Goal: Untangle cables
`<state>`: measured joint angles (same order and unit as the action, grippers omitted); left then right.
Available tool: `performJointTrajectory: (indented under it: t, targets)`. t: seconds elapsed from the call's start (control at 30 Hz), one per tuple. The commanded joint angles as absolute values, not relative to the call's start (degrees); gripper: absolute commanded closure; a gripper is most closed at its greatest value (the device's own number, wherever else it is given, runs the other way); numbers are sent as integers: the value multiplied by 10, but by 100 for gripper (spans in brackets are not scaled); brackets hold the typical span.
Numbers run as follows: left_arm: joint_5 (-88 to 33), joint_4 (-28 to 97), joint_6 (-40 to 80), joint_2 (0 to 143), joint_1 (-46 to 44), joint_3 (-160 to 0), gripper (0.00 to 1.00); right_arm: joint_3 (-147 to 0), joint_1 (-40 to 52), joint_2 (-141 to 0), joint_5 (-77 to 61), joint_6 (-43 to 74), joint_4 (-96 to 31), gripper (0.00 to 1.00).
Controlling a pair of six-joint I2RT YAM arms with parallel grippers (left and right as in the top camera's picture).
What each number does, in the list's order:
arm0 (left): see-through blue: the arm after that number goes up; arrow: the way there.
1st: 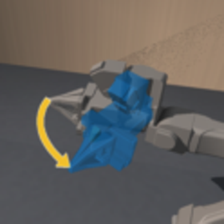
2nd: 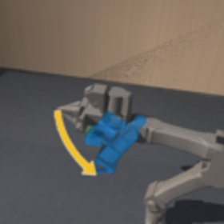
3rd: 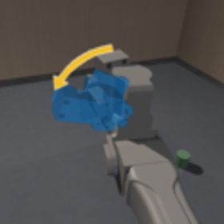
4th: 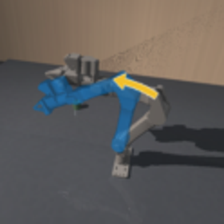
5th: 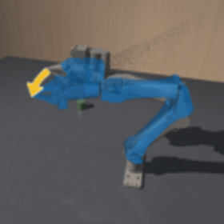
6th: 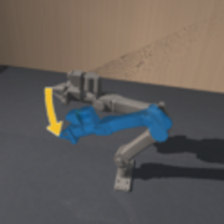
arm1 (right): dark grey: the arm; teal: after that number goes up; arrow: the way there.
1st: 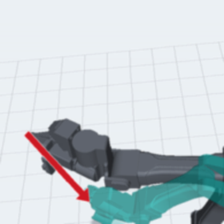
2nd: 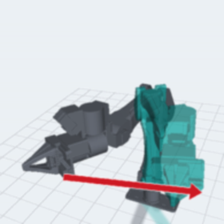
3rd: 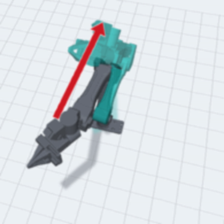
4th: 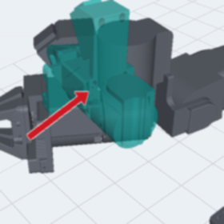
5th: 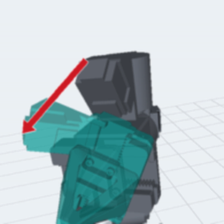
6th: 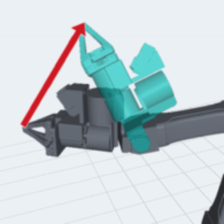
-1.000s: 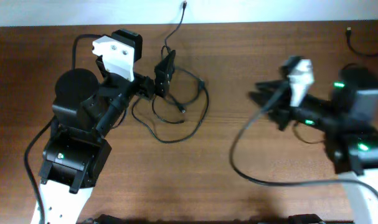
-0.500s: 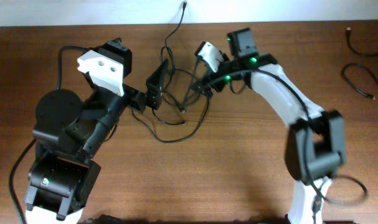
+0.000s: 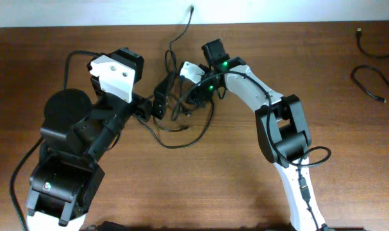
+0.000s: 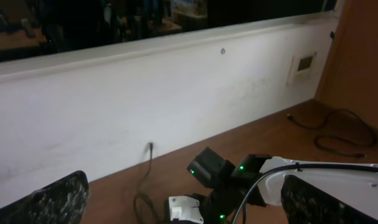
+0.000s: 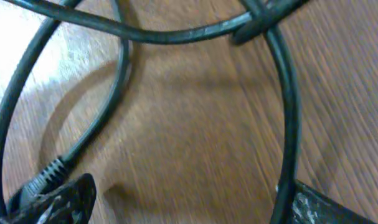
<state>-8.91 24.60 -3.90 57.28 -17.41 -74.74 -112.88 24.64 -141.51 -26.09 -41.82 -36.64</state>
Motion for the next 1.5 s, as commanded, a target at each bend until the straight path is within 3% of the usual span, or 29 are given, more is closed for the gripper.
performJointTrajectory:
  t: [0.0,0.03,0.07,0.17,0.37,0.43,0.67,0.77,0.93,1.03,1.13,1.23,1.3,1.47]
  targets:
    - [-85,248,-49,573,-175,-750,1,-1131,256,-1444,-234,-418,-373,25]
    - [-85,248,-49,573,-175,-750,1,-1131,256,-1444,-231,-417,-373,89]
    - [-76,248,-49,573,-175,-750,1,-1131,255,-1444,-231,-415,-380,96]
    - [-61,250,-49,573,-175,-750,1,-1195,251,-1425,-235,-393,-460,96]
    - [-44,263,-49,601,-175,-750,1,-1684,248,-1390,-177,-227,-830,96]
    - [-44,262,-49,630,-175,-750,1,-1805,247,-1382,-175,-168,-896,96]
    - [-77,262,-48,738,-175,-750,1,-1797,251,-1135,-171,-115,-907,96]
    - [-77,262,-48,749,-175,-750,1,-1797,251,-1079,-91,-110,-875,96]
    - [-77,262,-48,748,-175,-750,1,-1739,250,-1138,-66,-98,-841,96]
    - [-77,262,-48,748,-175,-750,1,-1680,251,-1192,-117,-80,-751,96]
    - [-77,262,-48,749,-175,-750,1,-1705,251,-1133,-144,-55,-702,96]
    - [-77,262,-48,749,-175,-750,1,-1720,251,-1041,-117,-59,-710,96]
    - [-77,263,-48,749,-175,-750,1,-1720,250,-1009,0,-82,-765,96]
    - [-77,269,-48,749,-175,-750,1,-1692,250,-1070,6,-85,-797,96]
